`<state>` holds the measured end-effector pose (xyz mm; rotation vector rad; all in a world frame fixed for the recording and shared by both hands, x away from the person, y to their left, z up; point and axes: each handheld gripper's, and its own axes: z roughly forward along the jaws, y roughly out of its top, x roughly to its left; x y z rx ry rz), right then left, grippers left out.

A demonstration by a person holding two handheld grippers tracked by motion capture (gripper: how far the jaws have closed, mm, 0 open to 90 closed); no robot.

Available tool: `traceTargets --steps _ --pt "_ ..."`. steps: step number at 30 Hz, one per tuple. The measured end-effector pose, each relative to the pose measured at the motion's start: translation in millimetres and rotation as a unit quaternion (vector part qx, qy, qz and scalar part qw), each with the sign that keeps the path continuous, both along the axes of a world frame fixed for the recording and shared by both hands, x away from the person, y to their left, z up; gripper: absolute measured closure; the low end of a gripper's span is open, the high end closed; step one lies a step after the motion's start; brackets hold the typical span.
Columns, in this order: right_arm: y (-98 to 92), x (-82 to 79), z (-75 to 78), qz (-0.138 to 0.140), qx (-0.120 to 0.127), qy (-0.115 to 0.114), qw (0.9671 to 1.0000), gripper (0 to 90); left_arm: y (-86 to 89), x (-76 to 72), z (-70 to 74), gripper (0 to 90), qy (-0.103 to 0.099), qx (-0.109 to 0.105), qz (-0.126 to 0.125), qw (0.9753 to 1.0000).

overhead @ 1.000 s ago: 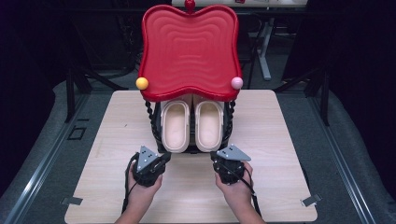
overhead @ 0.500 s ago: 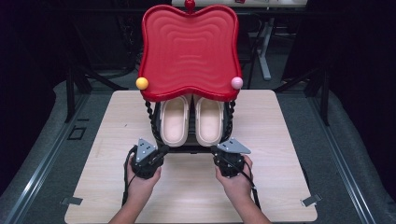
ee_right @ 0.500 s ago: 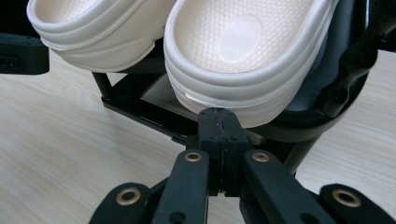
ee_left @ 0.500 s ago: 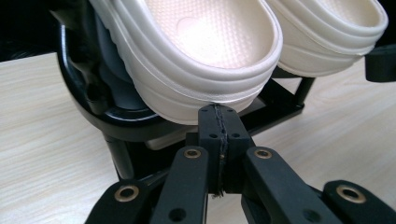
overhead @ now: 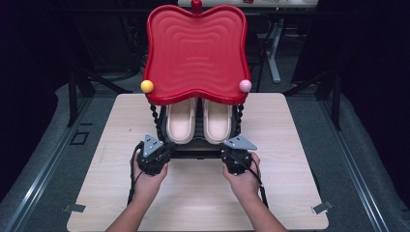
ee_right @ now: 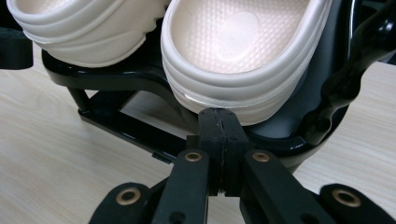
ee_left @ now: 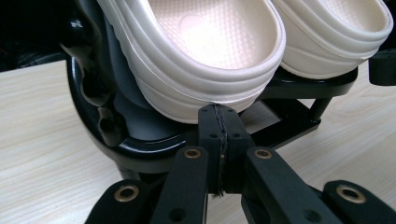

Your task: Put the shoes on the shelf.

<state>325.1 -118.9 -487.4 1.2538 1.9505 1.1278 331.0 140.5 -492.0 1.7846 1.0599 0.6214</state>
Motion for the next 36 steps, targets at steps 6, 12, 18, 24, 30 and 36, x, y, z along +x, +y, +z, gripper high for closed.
traceTargets --steps 6,12,18,24,30,36 --pt "2.6 7.1 1.7 -0.001 -0.003 -0.002 1.0000 90.0 -8.1 8.8 -0.7 89.6 0.005 0.004 0.001 1.0000" --pt "3.3 14.3 0.0 -0.002 -0.003 0.008 1.0000 90.0 -10.0 15.5 -2.4 89.6 0.009 0.009 0.007 0.9999" --pt "5.5 16.1 -2.6 0.005 0.004 0.012 0.9999 87.0 -9.5 17.6 -4.9 88.3 0.015 0.009 0.006 0.9998" --pt "3.3 10.8 -1.8 0.019 0.023 0.001 0.9996 77.7 -5.9 11.1 -3.9 77.5 0.005 0.004 0.003 1.0000" --pt "-6.4 5.1 6.7 0.009 0.042 -0.013 0.9990 70.2 2.1 3.0 8.2 69.3 -0.018 -0.011 0.005 0.9998" --pt "-6.0 8.3 16.3 0.005 0.047 -0.019 0.9987 58.4 3.8 6.9 17.6 58.3 -0.031 -0.009 0.019 0.9993"
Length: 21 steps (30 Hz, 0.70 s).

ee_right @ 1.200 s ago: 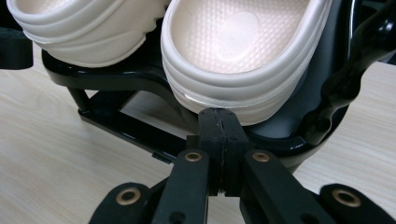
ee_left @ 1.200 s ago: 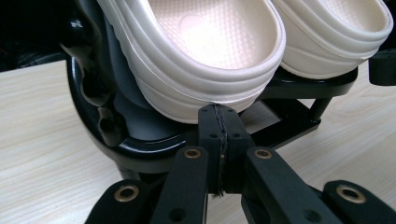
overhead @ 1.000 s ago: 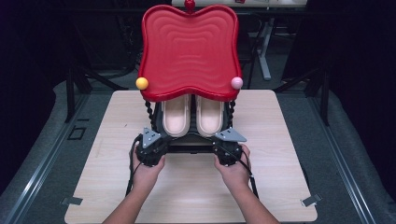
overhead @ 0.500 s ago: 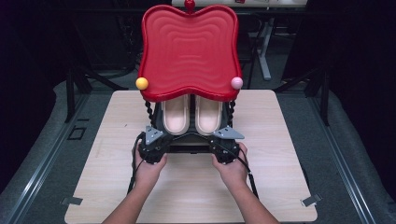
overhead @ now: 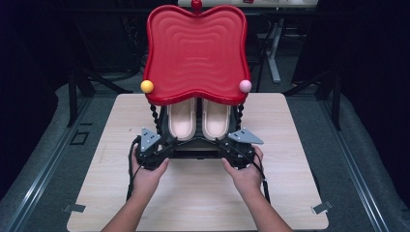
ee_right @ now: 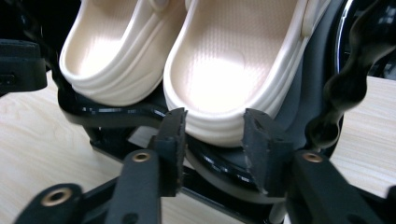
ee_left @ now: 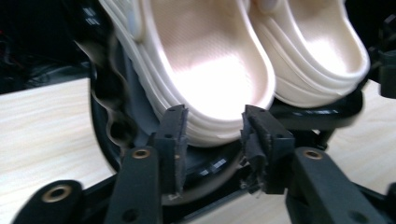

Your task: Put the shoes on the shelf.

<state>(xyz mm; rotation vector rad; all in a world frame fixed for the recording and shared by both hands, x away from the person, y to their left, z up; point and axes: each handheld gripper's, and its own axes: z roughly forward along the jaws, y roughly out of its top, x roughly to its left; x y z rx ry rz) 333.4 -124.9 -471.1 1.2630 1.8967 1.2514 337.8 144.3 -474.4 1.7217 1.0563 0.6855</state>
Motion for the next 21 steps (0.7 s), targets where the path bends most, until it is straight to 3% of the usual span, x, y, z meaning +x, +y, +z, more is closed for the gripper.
traceTargets --steps 8,10,18,21 --pt "2.5 8.9 5.0 -0.020 0.014 -0.008 0.9997 54.5 -3.7 13.2 2.3 52.0 0.002 -0.001 0.013 0.9999" --pt "2.6 11.9 4.7 -0.021 0.010 -0.003 0.9997 53.6 -3.8 16.8 1.5 50.9 0.004 -0.012 0.017 0.9998" --pt "3.0 18.4 3.5 -0.030 0.023 0.009 0.9992 50.6 -7.4 26.6 -2.1 50.4 0.013 -0.019 0.016 0.9996" --pt "2.4 18.2 4.9 -0.037 0.028 0.000 0.9989 51.0 -8.8 27.4 -2.8 50.1 0.014 -0.019 0.019 0.9995"
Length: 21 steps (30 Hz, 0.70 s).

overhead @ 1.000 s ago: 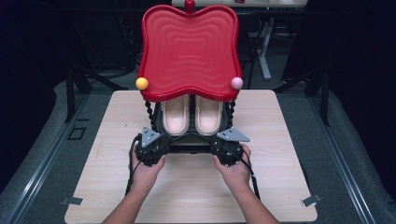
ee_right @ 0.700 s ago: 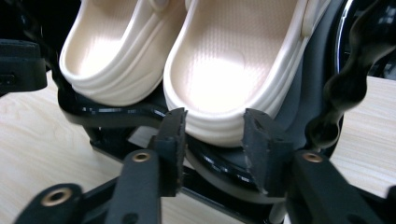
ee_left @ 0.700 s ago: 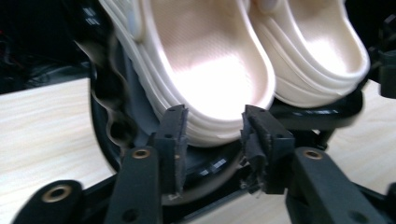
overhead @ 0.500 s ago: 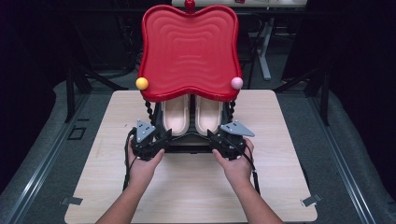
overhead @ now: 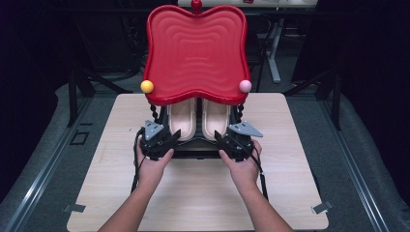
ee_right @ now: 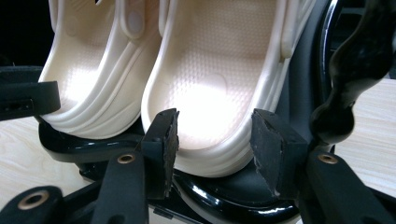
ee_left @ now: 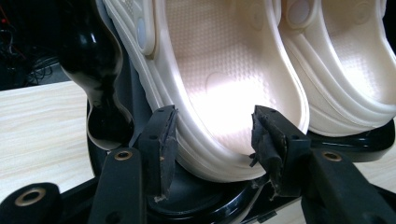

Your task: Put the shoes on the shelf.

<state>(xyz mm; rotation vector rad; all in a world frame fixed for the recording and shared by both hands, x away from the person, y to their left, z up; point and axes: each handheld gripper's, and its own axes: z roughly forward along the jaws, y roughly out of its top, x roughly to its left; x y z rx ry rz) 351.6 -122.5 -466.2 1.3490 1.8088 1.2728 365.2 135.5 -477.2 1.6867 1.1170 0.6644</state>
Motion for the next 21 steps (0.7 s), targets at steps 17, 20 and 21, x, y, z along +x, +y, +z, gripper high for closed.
traceTargets --steps 17,20,21 --pt "-0.2 10.3 -7.6 -0.019 0.022 0.012 0.9995 49.6 -0.7 5.5 -2.6 50.4 0.000 -0.011 -0.001 0.9999" --pt "1.8 11.5 -7.3 -0.012 0.030 0.016 0.9994 50.6 -3.9 5.9 -2.7 50.4 -0.001 -0.011 -0.001 0.9999" --pt "2.7 12.0 -7.2 -0.012 0.029 0.014 0.9994 50.6 -5.1 6.1 -2.6 50.4 -0.003 -0.009 0.003 1.0000"
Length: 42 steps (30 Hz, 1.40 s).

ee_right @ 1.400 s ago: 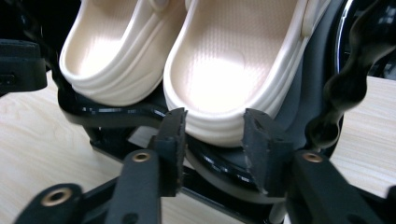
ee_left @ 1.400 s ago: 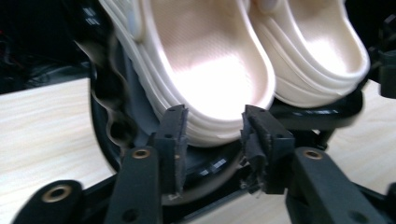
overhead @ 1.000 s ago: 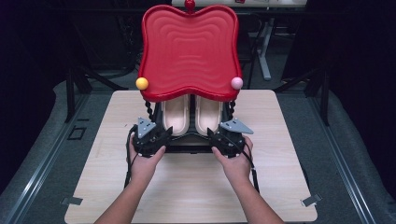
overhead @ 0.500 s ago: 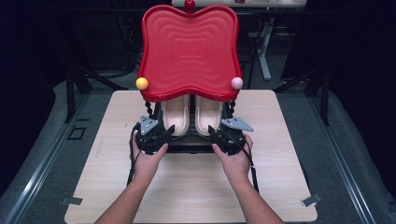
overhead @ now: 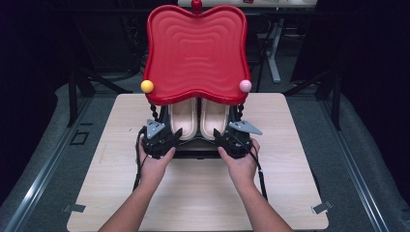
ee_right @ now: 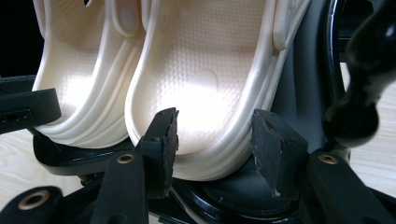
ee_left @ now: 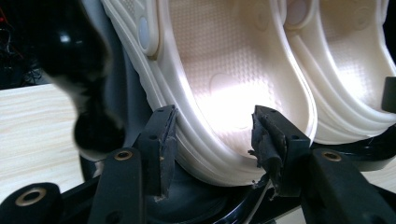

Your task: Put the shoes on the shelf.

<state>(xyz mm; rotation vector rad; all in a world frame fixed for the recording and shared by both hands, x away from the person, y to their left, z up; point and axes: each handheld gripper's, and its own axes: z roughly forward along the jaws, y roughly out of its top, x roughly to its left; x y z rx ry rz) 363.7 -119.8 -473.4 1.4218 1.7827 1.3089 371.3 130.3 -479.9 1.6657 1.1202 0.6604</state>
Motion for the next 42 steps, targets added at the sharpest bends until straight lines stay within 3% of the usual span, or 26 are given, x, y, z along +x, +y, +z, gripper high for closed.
traceTargets --steps 4,17,28,42 --pt "1.9 2.5 0.3 0.000 -0.003 0.001 1.0000 50.7 -0.7 1.2 2.5 50.4 0.007 0.006 0.001 1.0000" --pt "5.7 6.5 1.7 -0.003 -0.018 -0.001 0.9998 52.9 -8.6 9.4 4.4 55.5 0.002 0.042 0.015 0.9990" --pt "4.8 7.4 4.4 0.004 -0.038 0.000 0.9993 54.4 -8.3 11.1 5.6 55.9 0.004 0.049 0.006 0.9988" --pt "3.7 5.6 1.5 0.008 -0.035 -0.012 0.9993 54.1 -5.5 9.5 2.7 55.8 -0.008 0.050 -0.005 0.9987"
